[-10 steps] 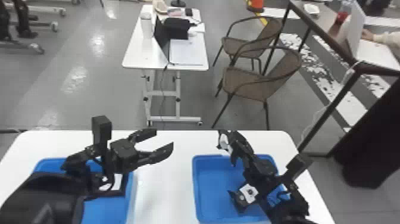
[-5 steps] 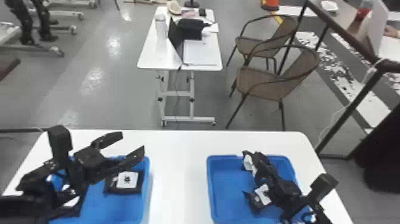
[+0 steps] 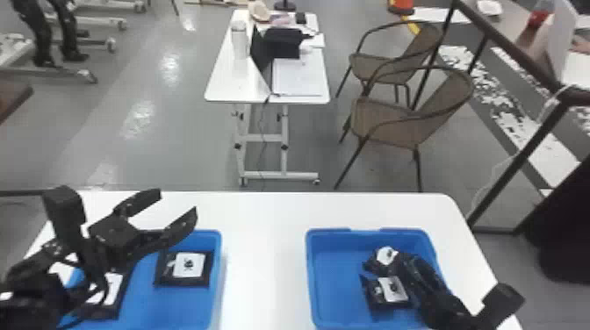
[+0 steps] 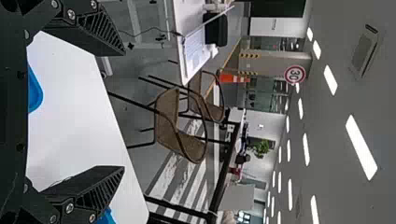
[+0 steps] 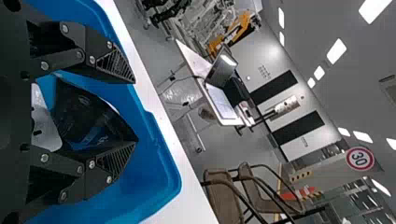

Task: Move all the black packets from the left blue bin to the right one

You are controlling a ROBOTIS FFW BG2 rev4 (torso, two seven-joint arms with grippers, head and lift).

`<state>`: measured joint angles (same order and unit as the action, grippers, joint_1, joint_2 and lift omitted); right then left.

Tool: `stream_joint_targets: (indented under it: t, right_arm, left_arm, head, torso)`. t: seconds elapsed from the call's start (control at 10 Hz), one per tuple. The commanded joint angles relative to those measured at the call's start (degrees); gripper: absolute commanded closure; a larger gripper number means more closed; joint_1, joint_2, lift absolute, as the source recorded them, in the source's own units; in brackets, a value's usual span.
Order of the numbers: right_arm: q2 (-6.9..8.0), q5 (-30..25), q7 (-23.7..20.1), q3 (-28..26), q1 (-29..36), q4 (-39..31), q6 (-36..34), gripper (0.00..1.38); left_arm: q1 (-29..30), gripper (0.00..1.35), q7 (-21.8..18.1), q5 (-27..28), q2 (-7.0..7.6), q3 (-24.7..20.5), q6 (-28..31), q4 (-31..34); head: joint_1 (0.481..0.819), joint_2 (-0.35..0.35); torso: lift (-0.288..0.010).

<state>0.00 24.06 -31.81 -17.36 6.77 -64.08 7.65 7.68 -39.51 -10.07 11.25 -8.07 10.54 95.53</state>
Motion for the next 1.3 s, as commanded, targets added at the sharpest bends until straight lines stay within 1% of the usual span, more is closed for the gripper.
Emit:
stream_joint_targets:
  t: [0.0, 0.1, 0.2, 0.3, 0.4, 0.5, 0.6, 0.7, 0.8, 0.9, 1.0, 1.1, 1.2]
  right_arm:
    - [0.05, 2.4, 0.4, -0.5, 1.8, -2.7, 1.6, 0.09]
    - [0.05, 3.5, 0.4, -1.3, 3.3, -5.9, 1.7, 0.13]
    - [0.05, 5.0, 0.4, -1.5, 5.3, -9.4, 1.7, 0.13]
    - [0.05, 5.7, 0.4, -1.7, 6.9, -12.6, 1.7, 0.13]
    - [0.05, 6.7, 0.4, -1.6, 7.6, -14.4, 1.6, 0.13]
    - [0.05, 6.7, 0.3, -1.4, 7.6, -15.4, 1.0, 0.13]
    - [0.05, 6.7, 0.3, -1.2, 7.6, -15.7, 0.8, 0.13]
    - [0.05, 6.7, 0.0, -1.1, 7.6, -15.5, 0.5, 0.13]
    - [0.05, 7.0, -0.2, -0.8, 7.6, -15.3, 0.3, 0.13]
    - [0.05, 7.4, -0.3, -0.7, 7.4, -15.0, 0.3, 0.13]
    - [0.05, 7.5, -0.6, -0.5, 7.0, -14.7, 0.3, 0.13]
    - [0.05, 7.5, -1.1, -0.4, 6.7, -14.3, 0.1, 0.13]
    - [0.05, 7.6, -1.2, -0.5, 6.8, -14.3, 0.0, 0.13]
  left_arm:
    - [2.6, 0.17, 2.2, 0.4, -0.61, -1.8, 1.1, 1.7]
    - [4.3, 0.17, 3.3, 0.1, -1.05, -2.9, 0.0, 1.7]
    - [5.3, 0.17, 3.4, 0.6, -1.14, -4.1, 0.5, 1.7]
    - [5.9, 0.17, 4.2, 0.7, -0.70, -4.6, 1.9, 1.7]
    - [6.4, 0.17, 6.6, 0.2, -0.79, -4.6, 4.1, 1.7]
    - [6.6, 0.17, 8.3, 0.8, -1.32, -4.9, 5.0, 1.6]
    - [6.2, 0.17, 9.9, 0.8, -1.32, -4.6, 8.4, 1.0]
    - [5.0, 0.17, 10.3, 1.4, -1.32, -3.9, 10.4, -1.1]
    - [3.3, 0.17, 10.2, 3.0, -0.79, -2.9, 12.3, -3.4]
    - [1.0, 0.17, 9.8, 4.2, 1.14, -0.5, 13.8, -6.4]
    - [-1.4, 0.17, 9.8, 2.6, 3.52, 2.7, 13.8, -10.9]
    - [-3.0, 0.17, 10.6, 4.2, 4.48, 4.6, 14.3, -12.8]
    - [-4.5, 0.18, 11.7, 7.3, 3.52, 4.7, 18.6, -13.5]
  head:
    - [0.695, -0.083]
    - [0.695, -0.083]
    - [0.695, -0.081]
    - [0.695, -0.081]
    - [0.695, -0.079]
    - [0.695, -0.071]
    - [0.695, -0.059]
    - [0.695, -0.048]
    - [0.695, -0.045]
    - [0.695, -0.045]
    - [0.695, -0.045]
    - [0.695, -0.047]
    - [0.695, -0.045]
  torso:
    - [0.000]
    - [0.000]
    - [0.000]
    - [0.000]
    - [0.000]
    - [0.000]
    - [0.000]
    - [0.000]
    - [0.000]
    - [0.000]
    - [0.000]
    - [0.000]
    - [0.000]
